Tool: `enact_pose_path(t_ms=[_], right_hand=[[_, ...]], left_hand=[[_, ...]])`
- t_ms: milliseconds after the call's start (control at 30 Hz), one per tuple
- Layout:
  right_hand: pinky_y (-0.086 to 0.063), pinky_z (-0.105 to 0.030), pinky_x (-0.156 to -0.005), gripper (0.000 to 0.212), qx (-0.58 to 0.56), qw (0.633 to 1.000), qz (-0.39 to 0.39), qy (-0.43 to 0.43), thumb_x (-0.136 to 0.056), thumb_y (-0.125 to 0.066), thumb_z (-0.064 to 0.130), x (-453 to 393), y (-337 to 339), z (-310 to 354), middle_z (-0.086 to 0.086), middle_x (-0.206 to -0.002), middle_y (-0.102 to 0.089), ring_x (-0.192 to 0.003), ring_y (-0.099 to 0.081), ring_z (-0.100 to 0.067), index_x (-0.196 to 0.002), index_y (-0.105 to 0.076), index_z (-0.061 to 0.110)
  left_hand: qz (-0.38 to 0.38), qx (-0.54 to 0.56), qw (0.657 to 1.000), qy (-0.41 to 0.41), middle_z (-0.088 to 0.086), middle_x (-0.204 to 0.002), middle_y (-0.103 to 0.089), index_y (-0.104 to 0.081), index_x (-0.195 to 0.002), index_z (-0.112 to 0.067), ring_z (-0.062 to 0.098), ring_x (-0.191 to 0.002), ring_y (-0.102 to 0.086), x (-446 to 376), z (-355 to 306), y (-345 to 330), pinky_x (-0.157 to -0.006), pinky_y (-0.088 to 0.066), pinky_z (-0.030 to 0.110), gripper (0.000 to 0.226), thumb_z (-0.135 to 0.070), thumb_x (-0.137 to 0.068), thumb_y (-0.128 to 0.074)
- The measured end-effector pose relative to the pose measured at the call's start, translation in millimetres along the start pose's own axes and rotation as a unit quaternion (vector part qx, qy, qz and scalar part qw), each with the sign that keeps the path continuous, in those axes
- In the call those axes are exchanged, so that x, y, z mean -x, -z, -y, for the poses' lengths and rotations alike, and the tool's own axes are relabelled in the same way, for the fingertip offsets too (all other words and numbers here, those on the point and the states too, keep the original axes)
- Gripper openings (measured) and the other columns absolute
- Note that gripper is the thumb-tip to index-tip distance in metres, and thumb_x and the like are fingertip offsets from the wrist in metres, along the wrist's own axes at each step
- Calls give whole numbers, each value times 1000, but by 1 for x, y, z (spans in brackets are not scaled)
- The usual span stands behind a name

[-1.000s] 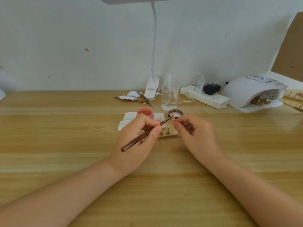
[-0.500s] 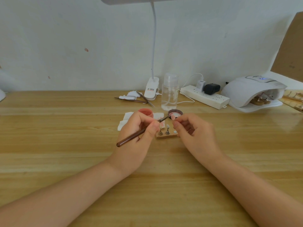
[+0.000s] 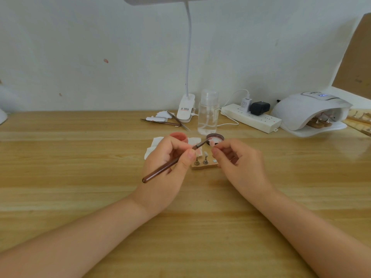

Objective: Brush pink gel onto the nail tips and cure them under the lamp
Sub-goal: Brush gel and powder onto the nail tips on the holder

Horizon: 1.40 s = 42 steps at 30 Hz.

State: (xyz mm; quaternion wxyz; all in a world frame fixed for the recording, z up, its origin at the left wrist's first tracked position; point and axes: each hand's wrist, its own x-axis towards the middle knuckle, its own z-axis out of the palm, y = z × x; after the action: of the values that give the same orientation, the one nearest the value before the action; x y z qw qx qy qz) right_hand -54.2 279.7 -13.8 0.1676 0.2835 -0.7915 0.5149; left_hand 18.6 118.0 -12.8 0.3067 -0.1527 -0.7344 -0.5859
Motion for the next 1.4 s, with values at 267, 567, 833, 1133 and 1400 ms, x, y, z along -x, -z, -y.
enact_pose_path(t_ms=[267,567,833,1133,1400], right_hand=[[-50,-21,-63,13,-8,1000,-1,-12,-86,-67,19,0,0,-1,11,-69,-65,-66,-60,-4,-83,-65,31],[-55,-43,-71,14,-47,998,-5,-50,-86,-66,22,-1,1,-1,6,-76,-69,-71,-65,-14,-81,-64,35],[-56,-44,-70,18,-49,998,6,-33,-86,-66,19,0,1,0,5,-76,-69,-70,-65,-14,-82,-63,36],[-55,-46,-69,21,-60,998,-1,-24,-86,-67,18,0,-1,0,3,-75,-69,-68,-65,-14,-79,-63,37],[-56,-42,-67,21,-57,998,3,-21,-86,-66,18,0,-2,-2,6,-76,-69,-66,-64,-12,-80,-63,38]], left_hand=[[23,-66,997,-28,-21,-96,-68,-61,-90,-25,-5,-99,-62,1,-1,-1,-86,-44,11,14,-12,-85,-61],[-2,-78,996,-47,-19,-99,-69,-60,-89,-26,-2,-100,-63,1,-5,-1,-87,-45,12,14,-13,-87,-60],[7,-99,994,-56,-16,-89,-66,-62,-87,-26,-4,-89,-62,1,-5,0,-85,-44,12,13,-14,-84,-62],[-11,-73,996,-42,-13,-100,-70,-60,-89,-29,4,-103,-63,0,-4,0,-90,-46,19,10,-19,-87,-61],[8,-96,994,-46,-22,-84,-65,-57,-81,-22,-6,-91,-60,0,-3,2,-83,-40,6,5,-18,-84,-57]])
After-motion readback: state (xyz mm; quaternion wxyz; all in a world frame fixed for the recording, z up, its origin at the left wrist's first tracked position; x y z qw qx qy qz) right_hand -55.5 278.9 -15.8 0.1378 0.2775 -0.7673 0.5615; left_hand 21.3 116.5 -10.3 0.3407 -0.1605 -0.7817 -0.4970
